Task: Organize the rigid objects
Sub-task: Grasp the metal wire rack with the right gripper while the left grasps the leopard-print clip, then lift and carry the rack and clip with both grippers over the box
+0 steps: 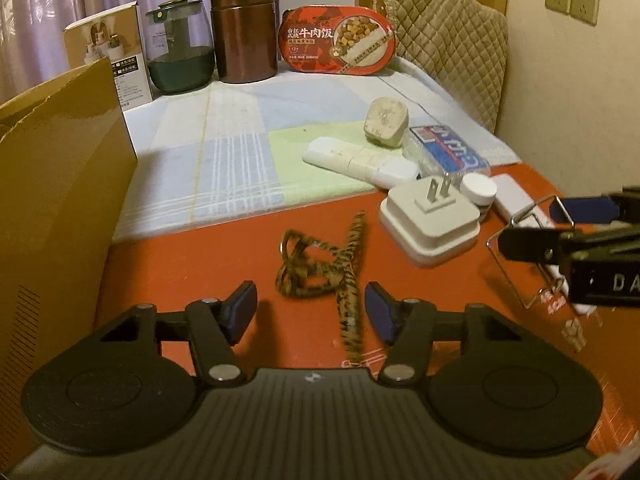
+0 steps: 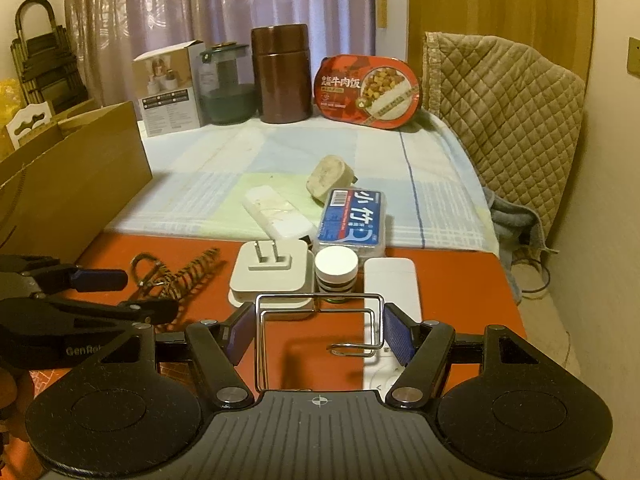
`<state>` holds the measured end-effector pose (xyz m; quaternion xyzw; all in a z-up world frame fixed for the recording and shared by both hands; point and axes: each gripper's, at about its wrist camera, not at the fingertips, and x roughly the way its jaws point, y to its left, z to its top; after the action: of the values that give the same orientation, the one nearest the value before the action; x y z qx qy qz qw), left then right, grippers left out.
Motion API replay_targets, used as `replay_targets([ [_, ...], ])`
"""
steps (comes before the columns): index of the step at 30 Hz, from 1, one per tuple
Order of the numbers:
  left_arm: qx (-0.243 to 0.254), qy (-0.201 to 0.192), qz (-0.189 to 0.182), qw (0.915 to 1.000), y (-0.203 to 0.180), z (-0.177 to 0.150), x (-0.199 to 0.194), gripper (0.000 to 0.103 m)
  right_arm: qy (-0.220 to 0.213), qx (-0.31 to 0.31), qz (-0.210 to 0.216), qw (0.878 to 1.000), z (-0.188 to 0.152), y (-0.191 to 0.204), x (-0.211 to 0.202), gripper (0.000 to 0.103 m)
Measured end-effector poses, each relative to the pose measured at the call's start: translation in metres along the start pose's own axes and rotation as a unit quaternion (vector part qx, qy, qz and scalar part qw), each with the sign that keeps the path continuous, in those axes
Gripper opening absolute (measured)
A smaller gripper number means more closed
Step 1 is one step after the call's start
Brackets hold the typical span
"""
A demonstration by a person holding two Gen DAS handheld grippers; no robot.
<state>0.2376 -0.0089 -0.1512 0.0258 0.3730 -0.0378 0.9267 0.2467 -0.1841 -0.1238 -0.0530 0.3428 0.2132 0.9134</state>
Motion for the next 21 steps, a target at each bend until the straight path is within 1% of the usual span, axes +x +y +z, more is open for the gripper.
replay_targets([
  [5,0.006,-0.006,-0.006,0.9999,0.002,0.003,0.006,0.055,0.004,-0.006,0.005,1.0,-0.001,0.004,0.001,0.064],
  [13,0.049,-0.02,-0.024,0.9983,-0.001,0.009,0.015,0.055,0.005,-0.005,0.005,1.0,0.0,0.003,0.003,0.064],
  [14,0.054,-0.02,-0.026,0.998,-0.002,0.009,0.016,0.052,0.005,-0.005,0.005,1.0,0.0,0.003,0.003,0.064],
  [15,0.059,-0.018,-0.028,0.9977,-0.002,0.01,0.016,0.047,0.005,-0.005,0.005,1.0,0.0,0.003,0.003,0.064],
  [16,0.061,-0.017,-0.028,0.9976,-0.003,0.01,0.017,0.045,0.006,-0.005,0.005,1.0,0.0,0.003,0.003,0.064],
  [17,0.061,-0.015,-0.029,0.9976,-0.003,0.011,0.017,0.04,0.006,-0.004,0.005,1.0,0.0,0.004,0.003,0.064],
  [20,0.063,-0.013,-0.026,0.9976,-0.004,0.011,0.014,0.034,0.006,-0.004,0.005,1.0,0.0,0.004,0.003,0.064],
  [21,0.061,-0.01,-0.025,0.9978,-0.004,0.011,0.013,0.034,0.006,-0.004,0.005,1.0,0.0,0.004,0.003,0.064],
])
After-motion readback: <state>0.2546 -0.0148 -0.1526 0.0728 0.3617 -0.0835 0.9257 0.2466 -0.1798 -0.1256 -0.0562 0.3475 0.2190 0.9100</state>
